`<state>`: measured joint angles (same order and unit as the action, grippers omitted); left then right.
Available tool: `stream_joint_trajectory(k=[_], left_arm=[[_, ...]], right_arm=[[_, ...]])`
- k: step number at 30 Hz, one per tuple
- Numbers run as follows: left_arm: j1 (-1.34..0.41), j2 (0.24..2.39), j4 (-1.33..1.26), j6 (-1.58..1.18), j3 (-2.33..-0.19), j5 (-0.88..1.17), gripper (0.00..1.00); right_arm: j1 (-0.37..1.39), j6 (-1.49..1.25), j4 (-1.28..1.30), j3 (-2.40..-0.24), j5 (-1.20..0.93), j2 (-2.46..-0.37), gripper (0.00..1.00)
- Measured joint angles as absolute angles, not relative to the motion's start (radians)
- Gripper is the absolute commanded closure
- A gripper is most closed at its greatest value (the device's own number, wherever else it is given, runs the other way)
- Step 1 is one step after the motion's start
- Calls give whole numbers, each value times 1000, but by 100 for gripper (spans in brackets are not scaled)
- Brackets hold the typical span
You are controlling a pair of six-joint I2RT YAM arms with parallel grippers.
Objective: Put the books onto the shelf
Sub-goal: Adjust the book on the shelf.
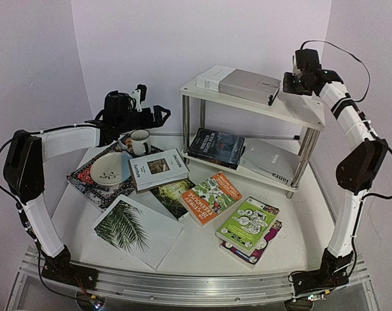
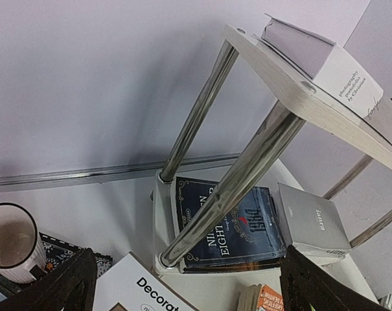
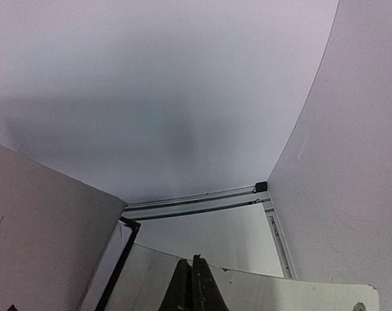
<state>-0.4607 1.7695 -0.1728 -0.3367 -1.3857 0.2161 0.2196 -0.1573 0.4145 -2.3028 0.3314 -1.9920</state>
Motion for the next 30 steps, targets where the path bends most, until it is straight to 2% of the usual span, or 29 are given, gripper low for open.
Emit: stream_joint_trajectory(k=[14,30], left_arm=[[-457,1759,-176,-331,-1385,215,0],[-454,1711,-176,-329,-1361,207,0]], right_arm=[[218,-217,335,-2252,106,-2006,100],[218,-251,309,-2251,1,-2006,100]])
